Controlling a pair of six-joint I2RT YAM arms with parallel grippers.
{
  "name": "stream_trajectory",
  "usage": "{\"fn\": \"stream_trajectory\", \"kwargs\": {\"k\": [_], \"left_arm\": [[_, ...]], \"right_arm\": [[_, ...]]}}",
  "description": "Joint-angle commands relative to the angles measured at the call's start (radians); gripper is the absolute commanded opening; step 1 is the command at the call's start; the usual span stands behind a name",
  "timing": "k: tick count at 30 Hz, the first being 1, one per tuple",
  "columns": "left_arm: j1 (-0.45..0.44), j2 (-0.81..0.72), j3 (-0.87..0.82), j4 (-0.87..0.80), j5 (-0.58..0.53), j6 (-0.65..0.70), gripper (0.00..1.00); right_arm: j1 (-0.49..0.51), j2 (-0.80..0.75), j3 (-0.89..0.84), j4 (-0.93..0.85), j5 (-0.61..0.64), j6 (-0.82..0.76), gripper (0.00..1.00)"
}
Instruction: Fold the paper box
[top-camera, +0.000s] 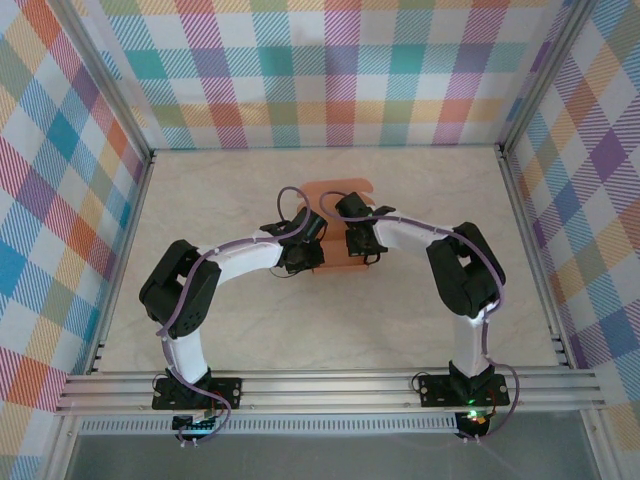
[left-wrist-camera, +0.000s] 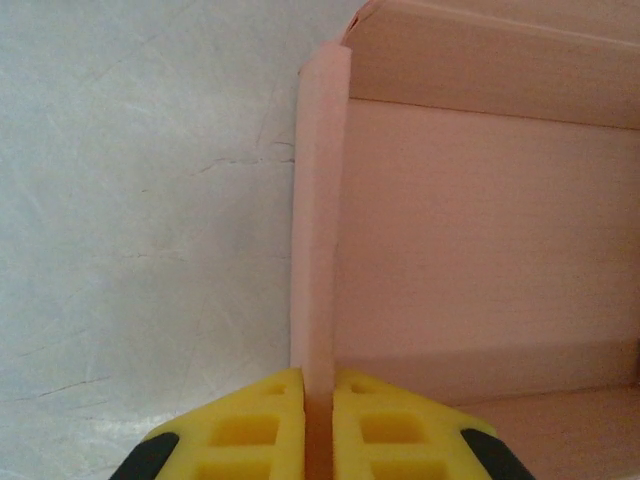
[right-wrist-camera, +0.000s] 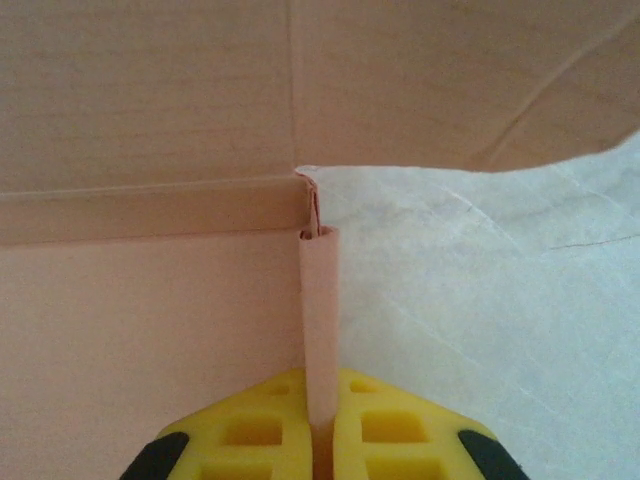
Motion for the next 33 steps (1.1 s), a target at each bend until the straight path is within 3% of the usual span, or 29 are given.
{"fn": "stream_trajectory", "kwargs": {"k": [1, 2, 4, 6, 8, 13, 22, 27, 33], "left_arm": [[0.017, -0.026, -0.027, -0.015, 0.012, -0.009, 0.09], [0.017, -0.025, -0.030, -0.012, 0.016, -0.011, 0.08], [0.022, -0.024, -0.039, -0.003, 0.027, -0.013, 0.07], [0.028, -0.021, -0.046, -0.002, 0.036, -0.019, 0.06], [0.032, -0.024, -0.056, 0.005, 0.045, -0.024, 0.06], [0.033, -0.036, -0.062, 0.014, 0.049, -0.028, 0.06], [0.033, -0.029, -0.052, 0.011, 0.051, -0.032, 0.06], [0.033, -0.024, -0.045, 0.002, 0.048, -0.030, 0.06], [0.033, -0.018, -0.040, -0.005, 0.046, -0.029, 0.06]], "right_arm": [[-0.013, 0.070, -0.014, -0.054, 0.056, -0.003, 0.09], [-0.014, 0.069, -0.015, -0.048, 0.042, 0.000, 0.16], [-0.016, 0.067, -0.020, -0.034, 0.022, 0.002, 0.19], [-0.017, 0.067, -0.020, -0.035, 0.021, 0.000, 0.06], [-0.017, 0.067, -0.021, -0.031, 0.022, -0.003, 0.00], [-0.012, 0.072, -0.018, -0.051, 0.055, -0.016, 0.00], [0.029, 0.160, 0.042, -0.170, 0.275, 0.025, 0.00], [0.032, 0.159, 0.025, -0.150, 0.242, 0.036, 0.00], [0.008, 0.055, -0.014, -0.068, 0.111, 0.035, 0.18]]}}
